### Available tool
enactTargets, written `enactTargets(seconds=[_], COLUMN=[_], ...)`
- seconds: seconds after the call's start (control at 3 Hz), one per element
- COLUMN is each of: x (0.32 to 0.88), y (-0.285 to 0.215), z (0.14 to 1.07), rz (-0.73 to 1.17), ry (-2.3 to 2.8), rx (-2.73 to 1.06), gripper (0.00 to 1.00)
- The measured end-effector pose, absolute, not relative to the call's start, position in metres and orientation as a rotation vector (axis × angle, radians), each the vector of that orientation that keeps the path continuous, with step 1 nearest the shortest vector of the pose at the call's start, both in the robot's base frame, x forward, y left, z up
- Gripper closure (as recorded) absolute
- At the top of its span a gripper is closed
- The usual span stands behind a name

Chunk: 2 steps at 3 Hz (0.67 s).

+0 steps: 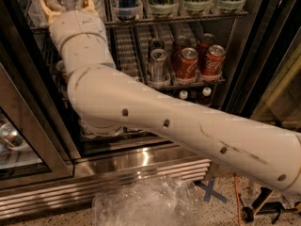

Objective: Pick water bottle from top shelf of fridge

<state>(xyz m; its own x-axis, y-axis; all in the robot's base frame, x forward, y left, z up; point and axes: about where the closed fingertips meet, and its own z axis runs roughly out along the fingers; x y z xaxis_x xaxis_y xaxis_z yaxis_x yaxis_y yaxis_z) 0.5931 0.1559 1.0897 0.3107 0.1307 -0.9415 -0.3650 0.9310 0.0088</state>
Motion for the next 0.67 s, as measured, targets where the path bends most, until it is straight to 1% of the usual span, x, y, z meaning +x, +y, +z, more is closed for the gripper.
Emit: enactTargets(seconds=[0.67], x=[0.571], y=[0.135], z=[1.022], rz=[0.378], ry=[1.345], rx=[-0.215], gripper=[1.00])
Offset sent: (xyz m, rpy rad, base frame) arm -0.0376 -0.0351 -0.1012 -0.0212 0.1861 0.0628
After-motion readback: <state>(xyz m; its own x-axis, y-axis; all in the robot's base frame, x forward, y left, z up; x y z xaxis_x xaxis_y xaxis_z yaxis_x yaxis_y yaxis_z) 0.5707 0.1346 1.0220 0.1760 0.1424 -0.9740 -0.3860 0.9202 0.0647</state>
